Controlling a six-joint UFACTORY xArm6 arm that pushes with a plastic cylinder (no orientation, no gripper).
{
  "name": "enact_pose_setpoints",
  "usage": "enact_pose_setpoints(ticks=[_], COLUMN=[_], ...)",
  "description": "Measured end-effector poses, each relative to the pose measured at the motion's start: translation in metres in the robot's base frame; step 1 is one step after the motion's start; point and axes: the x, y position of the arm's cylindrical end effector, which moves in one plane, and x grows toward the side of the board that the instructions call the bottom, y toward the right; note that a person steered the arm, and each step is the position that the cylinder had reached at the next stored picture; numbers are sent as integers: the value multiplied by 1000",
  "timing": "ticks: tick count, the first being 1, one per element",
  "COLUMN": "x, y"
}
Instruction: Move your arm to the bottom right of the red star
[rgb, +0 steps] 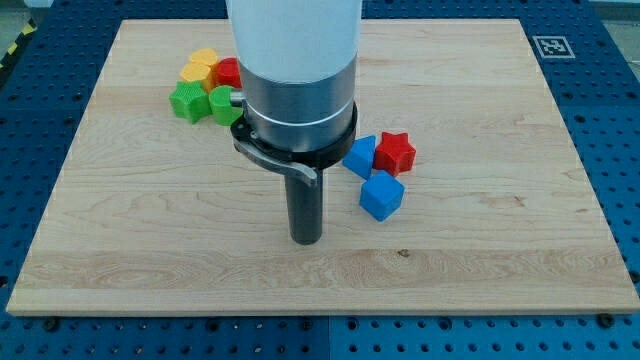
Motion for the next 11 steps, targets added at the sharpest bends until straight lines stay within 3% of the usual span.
enact_pose_setpoints(ticks=[2, 7, 9, 11], x=[2, 59, 61, -12], y=[0, 24, 113, 129])
